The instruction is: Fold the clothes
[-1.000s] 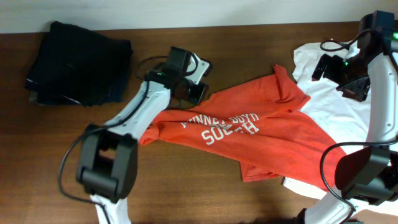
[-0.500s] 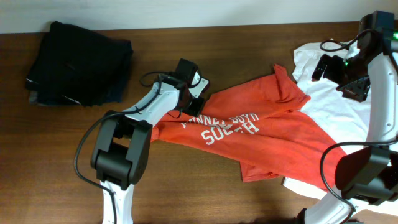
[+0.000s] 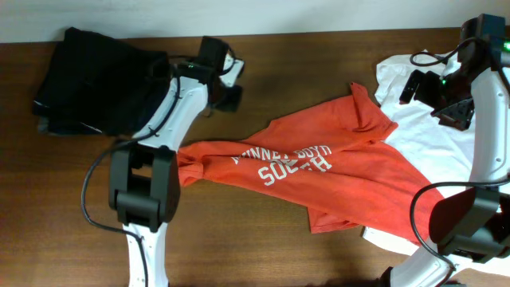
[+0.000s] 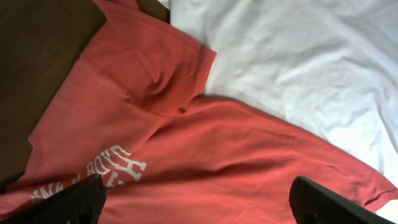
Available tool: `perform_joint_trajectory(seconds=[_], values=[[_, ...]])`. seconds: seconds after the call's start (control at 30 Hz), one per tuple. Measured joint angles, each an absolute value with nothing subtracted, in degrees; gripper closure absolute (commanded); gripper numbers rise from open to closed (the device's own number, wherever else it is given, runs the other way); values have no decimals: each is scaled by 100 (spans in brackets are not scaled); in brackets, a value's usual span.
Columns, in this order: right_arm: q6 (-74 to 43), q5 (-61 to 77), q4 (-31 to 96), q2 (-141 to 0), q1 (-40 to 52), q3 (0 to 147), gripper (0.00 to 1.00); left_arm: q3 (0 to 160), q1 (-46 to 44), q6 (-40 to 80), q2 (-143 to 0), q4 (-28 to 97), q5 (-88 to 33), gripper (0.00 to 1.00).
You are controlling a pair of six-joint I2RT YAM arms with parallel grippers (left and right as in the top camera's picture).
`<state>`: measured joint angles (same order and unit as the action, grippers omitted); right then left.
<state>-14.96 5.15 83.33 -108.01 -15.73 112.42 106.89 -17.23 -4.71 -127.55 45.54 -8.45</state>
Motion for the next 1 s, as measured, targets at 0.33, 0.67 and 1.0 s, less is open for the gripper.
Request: perform_joint_trajectory(seconds=[0.33,0.67,1.0], values=[[-1498,515,8337,-10801,-1573,11238,2,10420,-3253,-775,-13122,4303,-609,21],[-1503,495,8337,-10801,-1573,11238,2,10468,-3201,-1004,-13504,3465,-497,79],[-1498,495,8335,-10801,-1573,11238,2,10652,-1938,-899,-13635,3253,-132,81]])
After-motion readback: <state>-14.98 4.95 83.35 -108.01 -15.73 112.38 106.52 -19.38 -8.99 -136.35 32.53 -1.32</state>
